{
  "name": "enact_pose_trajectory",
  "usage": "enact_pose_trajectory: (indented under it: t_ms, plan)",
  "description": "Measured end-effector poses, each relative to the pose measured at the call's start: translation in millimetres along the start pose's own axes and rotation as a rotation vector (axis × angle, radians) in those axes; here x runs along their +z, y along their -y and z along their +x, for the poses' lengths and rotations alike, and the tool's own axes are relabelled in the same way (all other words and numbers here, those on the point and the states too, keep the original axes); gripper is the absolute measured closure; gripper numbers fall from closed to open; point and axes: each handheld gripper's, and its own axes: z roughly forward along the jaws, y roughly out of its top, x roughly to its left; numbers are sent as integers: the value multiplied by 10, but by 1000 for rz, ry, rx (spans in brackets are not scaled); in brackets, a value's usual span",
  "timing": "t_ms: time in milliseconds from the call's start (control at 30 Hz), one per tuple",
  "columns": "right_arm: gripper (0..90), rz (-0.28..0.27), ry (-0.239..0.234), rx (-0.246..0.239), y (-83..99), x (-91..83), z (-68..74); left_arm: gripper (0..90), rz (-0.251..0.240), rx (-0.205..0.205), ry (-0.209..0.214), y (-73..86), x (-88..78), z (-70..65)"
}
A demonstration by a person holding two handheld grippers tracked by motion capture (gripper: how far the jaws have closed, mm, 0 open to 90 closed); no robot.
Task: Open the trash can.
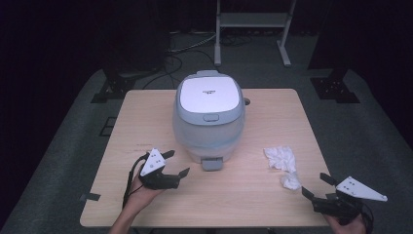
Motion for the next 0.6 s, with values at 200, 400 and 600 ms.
enact_pose_trajectory:
  t_ms: [200,400,600]
  plan:
    - [130,-5,1,-1,-7,-3,4,341,13,10,43,-27,124,-75]
    - [130,-4,1,-4,-7,-4,5,445,34,17,68,-47,259,-143]
    - [130,-3,2,-1,-2,-10,7,557,64,24,87,-38,398,-197]
